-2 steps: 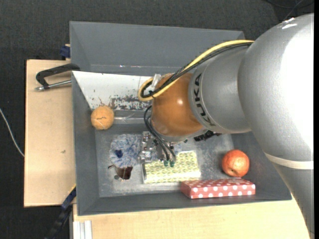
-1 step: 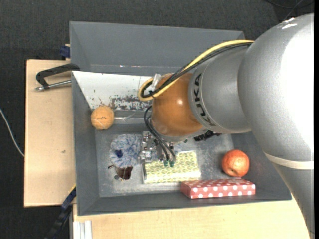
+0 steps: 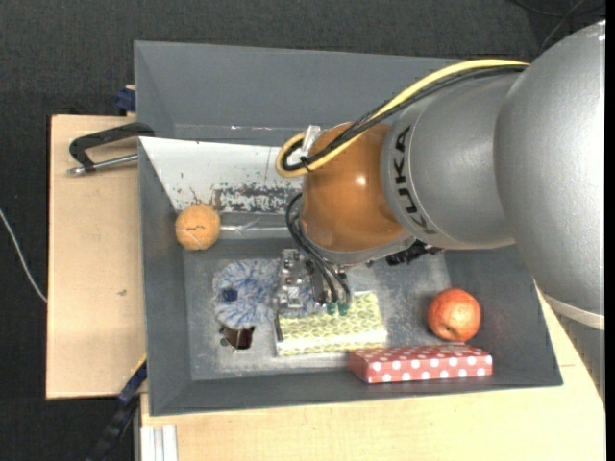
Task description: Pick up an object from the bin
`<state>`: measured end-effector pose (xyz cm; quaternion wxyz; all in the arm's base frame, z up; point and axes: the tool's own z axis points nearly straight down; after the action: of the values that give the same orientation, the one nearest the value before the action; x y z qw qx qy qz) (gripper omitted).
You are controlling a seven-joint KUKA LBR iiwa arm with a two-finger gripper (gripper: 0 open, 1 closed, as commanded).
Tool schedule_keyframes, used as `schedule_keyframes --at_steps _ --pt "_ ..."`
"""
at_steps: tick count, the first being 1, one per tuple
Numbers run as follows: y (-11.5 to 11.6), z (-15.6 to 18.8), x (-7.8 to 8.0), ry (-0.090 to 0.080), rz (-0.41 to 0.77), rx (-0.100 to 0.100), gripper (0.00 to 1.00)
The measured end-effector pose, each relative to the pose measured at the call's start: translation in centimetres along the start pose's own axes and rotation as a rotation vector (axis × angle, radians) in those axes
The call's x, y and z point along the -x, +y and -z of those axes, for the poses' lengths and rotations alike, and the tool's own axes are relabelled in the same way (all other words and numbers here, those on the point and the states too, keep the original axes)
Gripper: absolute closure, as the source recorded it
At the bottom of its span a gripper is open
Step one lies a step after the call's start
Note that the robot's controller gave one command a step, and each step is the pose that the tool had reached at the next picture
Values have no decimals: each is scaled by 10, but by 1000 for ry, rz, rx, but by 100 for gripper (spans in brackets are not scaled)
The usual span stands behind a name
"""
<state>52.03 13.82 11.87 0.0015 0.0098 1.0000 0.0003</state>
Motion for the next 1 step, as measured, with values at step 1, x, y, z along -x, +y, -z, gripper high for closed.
schedule_keyframes --at_steps 1 --pt "-2 42 2 -6 3 3 100"
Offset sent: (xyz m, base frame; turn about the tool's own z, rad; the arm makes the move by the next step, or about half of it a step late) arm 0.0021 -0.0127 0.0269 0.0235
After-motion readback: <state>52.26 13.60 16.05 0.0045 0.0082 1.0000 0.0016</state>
